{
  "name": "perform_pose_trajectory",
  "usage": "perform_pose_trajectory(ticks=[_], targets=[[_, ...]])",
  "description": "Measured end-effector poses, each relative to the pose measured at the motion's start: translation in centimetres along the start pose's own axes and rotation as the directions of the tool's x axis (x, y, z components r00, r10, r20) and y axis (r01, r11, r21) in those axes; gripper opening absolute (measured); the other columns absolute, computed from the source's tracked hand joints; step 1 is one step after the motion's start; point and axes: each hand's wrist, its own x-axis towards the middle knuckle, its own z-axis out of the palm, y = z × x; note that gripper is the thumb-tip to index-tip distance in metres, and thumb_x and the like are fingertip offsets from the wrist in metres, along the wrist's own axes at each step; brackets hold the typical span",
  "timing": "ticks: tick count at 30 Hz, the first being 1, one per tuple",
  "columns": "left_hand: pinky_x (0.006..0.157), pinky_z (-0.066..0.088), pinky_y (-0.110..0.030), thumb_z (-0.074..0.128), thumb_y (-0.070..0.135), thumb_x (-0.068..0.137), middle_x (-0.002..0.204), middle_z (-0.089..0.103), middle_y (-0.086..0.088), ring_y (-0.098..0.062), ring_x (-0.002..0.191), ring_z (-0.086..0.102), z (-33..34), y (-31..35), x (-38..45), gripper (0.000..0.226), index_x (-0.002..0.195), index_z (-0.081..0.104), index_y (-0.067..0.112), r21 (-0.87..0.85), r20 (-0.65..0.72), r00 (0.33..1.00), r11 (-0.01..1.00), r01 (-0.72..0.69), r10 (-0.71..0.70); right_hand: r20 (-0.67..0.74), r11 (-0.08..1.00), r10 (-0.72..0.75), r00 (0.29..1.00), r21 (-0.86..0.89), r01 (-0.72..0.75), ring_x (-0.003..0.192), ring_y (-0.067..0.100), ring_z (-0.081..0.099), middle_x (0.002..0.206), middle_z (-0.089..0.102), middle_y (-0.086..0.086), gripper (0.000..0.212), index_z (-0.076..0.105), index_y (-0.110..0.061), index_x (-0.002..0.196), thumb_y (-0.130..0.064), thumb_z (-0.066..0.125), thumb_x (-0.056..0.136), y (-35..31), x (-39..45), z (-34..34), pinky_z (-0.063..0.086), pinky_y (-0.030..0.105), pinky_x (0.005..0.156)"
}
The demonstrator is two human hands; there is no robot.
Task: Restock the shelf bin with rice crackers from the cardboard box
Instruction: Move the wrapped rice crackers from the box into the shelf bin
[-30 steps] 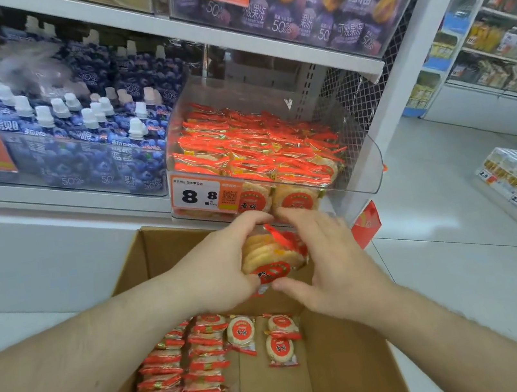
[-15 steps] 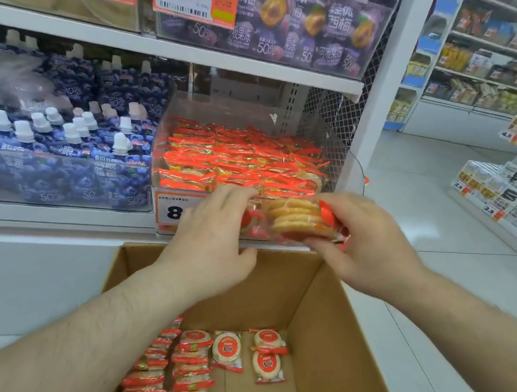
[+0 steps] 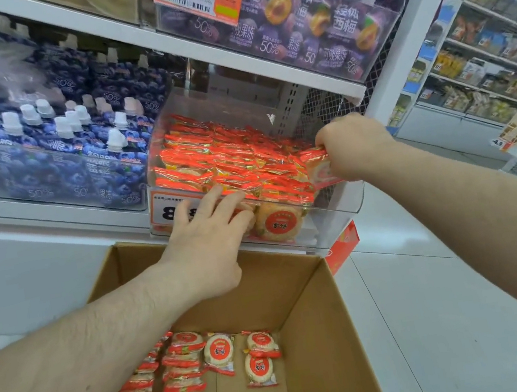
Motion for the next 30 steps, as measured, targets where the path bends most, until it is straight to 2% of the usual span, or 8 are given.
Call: perform_pose_trajectory(ticks=[5,9,14,17,22,26,28,30], targets=[[0.116,0.002,-0.055,0.057,0.028,0.084,0.159,-0.005,0.007,-0.023,0.147,-0.012,0.0,-0.1,0.1,0.074,0.148,0.021,0.030,-0.003,0.002,1.000,1.000,-0.004,0.004,0.135,0.997,0.024,0.991,0.072,-0.034,0.069,0.023,0.057,0.071,0.060,0.003,0.007,0.066,-0.011,0.081,-0.007,0.065,0.076,-0.3,2.8,1.7,0.045,0.030,0.058],[0.116,0.003,-0.056,0.058,0.028,0.083,0.159,-0.004,0.007,-0.024,0.147,-0.012,0.1,-0.1,0.0,0.074,0.148,0.023,0.031,-0.005,-0.007,1.000,1.000,-0.001,0.001,0.240,0.984,0.022,0.970,0.167,-0.063,0.081,0.017,0.059,0.079,0.060,-0.008,0.026,0.067,-0.017,0.096,-0.027,0.077,0.075,0.4,3.9,4.4,0.051,0.034,0.072],[0.115,0.004,-0.056,0.059,0.028,0.083,0.159,-0.004,0.007,-0.024,0.146,-0.012,0.3,0.0,0.1,0.072,0.147,0.026,0.030,-0.006,-0.014,1.000,1.000,-0.009,0.009,0.083,0.987,-0.004,0.997,-0.161,0.017,0.106,0.025,0.051,0.107,0.059,0.002,0.040,0.065,-0.028,0.110,-0.052,0.068,0.078,0.0,3.6,8.0,0.035,0.041,0.091],[0.115,0.005,-0.056,0.059,0.027,0.082,0.159,-0.005,0.006,-0.024,0.146,-0.012,0.4,-0.1,0.1,0.071,0.146,0.027,0.031,0.002,-0.016,1.000,1.000,-0.011,0.011,0.030,0.983,-0.053,0.998,-0.174,0.058,0.102,0.026,0.056,0.106,0.056,0.005,0.037,0.066,-0.021,0.112,-0.044,0.065,0.083,-0.7,3.4,9.1,0.042,0.037,0.086],[0.114,0.008,-0.055,0.060,0.028,0.080,0.158,-0.005,0.007,-0.024,0.146,-0.012,0.8,0.0,0.2,0.070,0.143,0.030,0.031,0.008,-0.020,1.000,1.000,-0.014,0.015,0.096,0.999,-0.020,0.995,0.037,0.016,0.089,0.029,0.064,0.087,0.049,0.005,0.018,0.066,-0.010,0.104,-0.010,0.054,0.090,-1.8,3.4,10.2,0.049,0.035,0.069],[0.113,0.003,-0.058,0.058,0.028,0.083,0.158,-0.006,0.006,-0.024,0.146,-0.012,0.6,0.1,0.4,0.069,0.145,0.026,0.030,0.035,-0.032,1.000,0.999,0.000,0.001,0.227,0.997,-0.080,0.971,0.037,0.074,0.076,0.024,0.056,0.078,0.053,0.002,0.018,0.066,-0.009,0.097,-0.017,0.069,0.081,-0.8,4.1,8.7,0.050,0.031,0.068],[0.113,0.000,-0.058,0.058,0.027,0.083,0.157,0.000,0.004,-0.025,0.146,-0.008,0.7,0.2,0.3,0.067,0.144,0.029,0.029,0.039,-0.069,0.997,0.999,-0.017,0.020,0.169,0.997,-0.043,0.985,0.063,0.033,0.077,0.026,0.056,0.079,0.051,0.005,0.019,0.065,-0.007,0.098,-0.011,0.064,0.080,-0.3,3.8,7.7,0.053,0.034,0.069],[0.112,0.002,-0.054,0.061,0.025,0.077,0.153,0.016,0.000,-0.027,0.141,0.008,1.3,0.2,0.0,0.064,0.137,0.041,0.027,0.056,-0.171,0.980,0.994,-0.092,0.101,-0.132,0.974,-0.003,0.991,0.226,0.033,0.083,0.032,0.060,0.092,0.055,0.010,0.027,0.066,-0.008,0.105,-0.007,0.054,0.080,-0.8,2.3,6.8,0.055,0.039,0.072]])
